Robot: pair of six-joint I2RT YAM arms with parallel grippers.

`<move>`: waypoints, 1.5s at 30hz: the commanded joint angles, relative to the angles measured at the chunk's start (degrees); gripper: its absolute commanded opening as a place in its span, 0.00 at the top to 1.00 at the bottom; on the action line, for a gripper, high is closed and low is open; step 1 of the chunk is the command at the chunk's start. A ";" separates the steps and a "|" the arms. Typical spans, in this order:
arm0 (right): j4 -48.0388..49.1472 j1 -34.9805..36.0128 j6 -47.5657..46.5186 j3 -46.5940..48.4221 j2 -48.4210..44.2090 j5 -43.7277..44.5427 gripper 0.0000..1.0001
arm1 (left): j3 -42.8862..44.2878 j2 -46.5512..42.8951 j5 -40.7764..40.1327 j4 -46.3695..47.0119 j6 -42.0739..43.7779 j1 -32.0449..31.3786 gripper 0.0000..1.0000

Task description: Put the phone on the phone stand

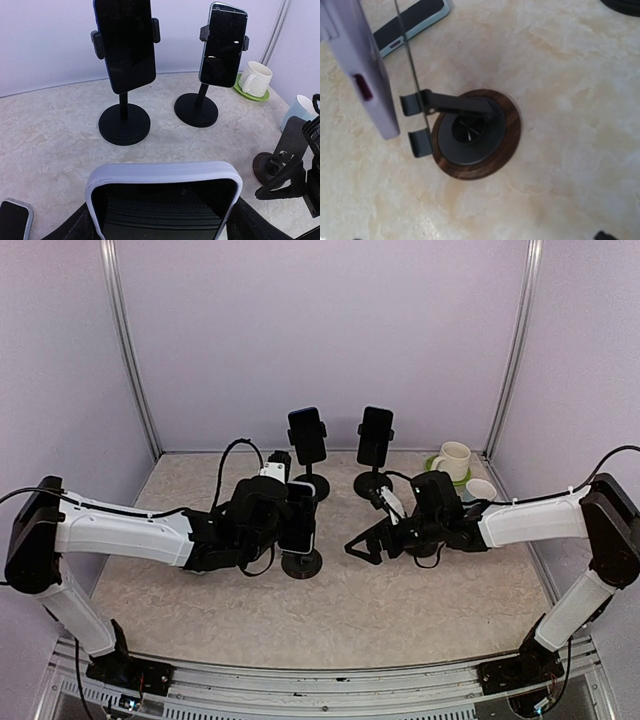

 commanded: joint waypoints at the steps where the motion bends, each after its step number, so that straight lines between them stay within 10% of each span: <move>1: 1.32 0.22 -0.08 -0.81 -1.45 0.08 0.00 | 3.12 0.78 -2.45 4.46 0.86 -0.91 0.48; 45: 1.14 0.31 -0.13 -0.38 -0.44 -1.15 0.00 | -1.53 6.33 -6.56 13.05 3.06 -1.71 0.48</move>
